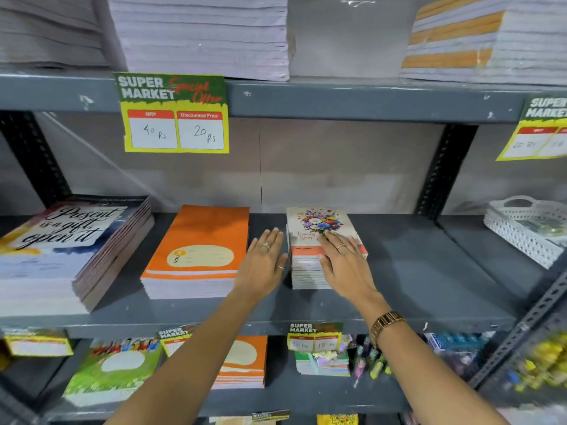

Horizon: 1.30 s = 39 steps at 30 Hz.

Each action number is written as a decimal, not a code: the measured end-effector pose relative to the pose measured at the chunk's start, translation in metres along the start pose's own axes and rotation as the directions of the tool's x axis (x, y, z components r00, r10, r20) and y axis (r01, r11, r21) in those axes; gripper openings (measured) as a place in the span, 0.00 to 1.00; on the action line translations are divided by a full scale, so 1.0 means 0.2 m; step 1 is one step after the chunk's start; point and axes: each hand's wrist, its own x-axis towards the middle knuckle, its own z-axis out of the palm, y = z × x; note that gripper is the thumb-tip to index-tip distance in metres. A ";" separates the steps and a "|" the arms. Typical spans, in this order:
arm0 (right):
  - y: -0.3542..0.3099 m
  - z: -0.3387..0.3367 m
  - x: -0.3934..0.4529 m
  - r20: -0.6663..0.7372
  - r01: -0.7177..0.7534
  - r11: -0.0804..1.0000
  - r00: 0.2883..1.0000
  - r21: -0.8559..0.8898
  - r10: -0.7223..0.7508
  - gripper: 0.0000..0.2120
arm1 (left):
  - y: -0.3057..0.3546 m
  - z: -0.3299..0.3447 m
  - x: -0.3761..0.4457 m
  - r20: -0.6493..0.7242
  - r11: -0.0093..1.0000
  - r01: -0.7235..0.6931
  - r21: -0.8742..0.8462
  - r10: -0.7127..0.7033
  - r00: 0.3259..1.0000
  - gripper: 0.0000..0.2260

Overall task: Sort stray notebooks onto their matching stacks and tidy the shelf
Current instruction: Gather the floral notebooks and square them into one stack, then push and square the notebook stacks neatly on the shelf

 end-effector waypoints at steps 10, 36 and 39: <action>0.06 0.00 -0.04 0.022 -0.071 0.995 0.997 -0.077 0.072 0.23 | 0.12 0.05 0.09 0.137 0.983 -0.180 0.031 0.174 0.975 0.21; -0.25 -0.02 0.04 -0.036 -0.020 0.997 0.999 -0.069 0.017 0.25 | -0.24 -0.10 -0.02 0.192 0.961 -0.160 0.224 0.117 0.974 0.29; -0.39 0.01 0.09 -0.021 0.061 0.998 0.998 -0.029 -0.062 0.26 | -0.38 -0.20 -0.08 0.202 0.952 -0.146 0.269 0.092 0.975 0.30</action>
